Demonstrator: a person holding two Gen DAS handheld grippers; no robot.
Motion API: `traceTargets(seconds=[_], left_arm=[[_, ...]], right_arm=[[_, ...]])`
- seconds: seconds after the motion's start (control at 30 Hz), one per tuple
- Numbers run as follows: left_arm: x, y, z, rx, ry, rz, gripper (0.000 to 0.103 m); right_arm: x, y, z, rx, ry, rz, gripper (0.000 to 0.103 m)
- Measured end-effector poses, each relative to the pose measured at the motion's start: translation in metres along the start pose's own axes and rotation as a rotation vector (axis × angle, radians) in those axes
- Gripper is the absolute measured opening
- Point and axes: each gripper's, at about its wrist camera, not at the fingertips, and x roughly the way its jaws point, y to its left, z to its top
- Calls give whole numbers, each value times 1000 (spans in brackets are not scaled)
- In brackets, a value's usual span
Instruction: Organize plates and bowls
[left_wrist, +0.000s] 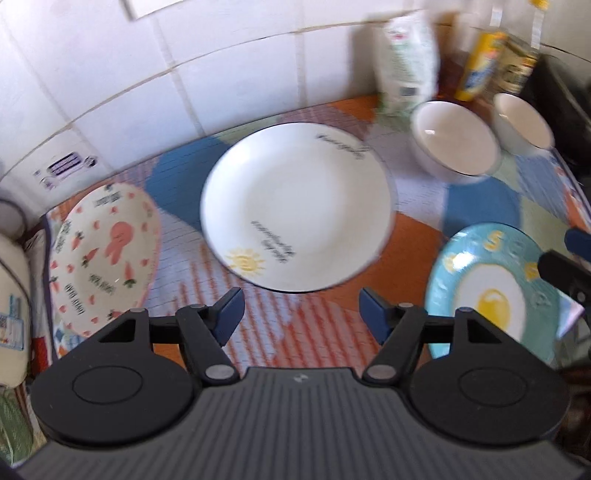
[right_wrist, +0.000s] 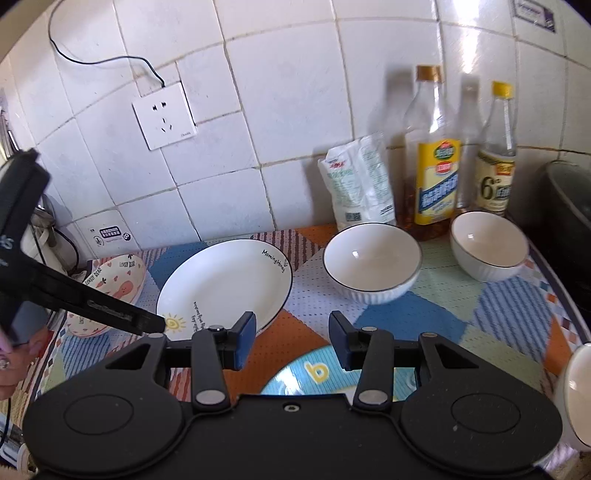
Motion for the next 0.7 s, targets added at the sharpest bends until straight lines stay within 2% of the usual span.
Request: traceTargets(seconds=[0.1,0.2,0.43,0.63,0.7], left_arm=[[-11,-12,-7,13,-38,-9,70],[-20,-21,-11,13,-59,-41,71],[-27,-43,-26,74,-55,-61,75],[-23,-68,-43,165,-46,-108,79],[-19,-78,-47,205,-35,-100,79]], right_arm=[[-13,2,-11,-25,-27,-131,65],[-20,3,-21,-65,-24,-204,65],[-47,-8,-49,-21,-58,-248,86],[-65,-24,-76,45,-60,-262,86],[-68,-31,-86,76,-65,-287,86]])
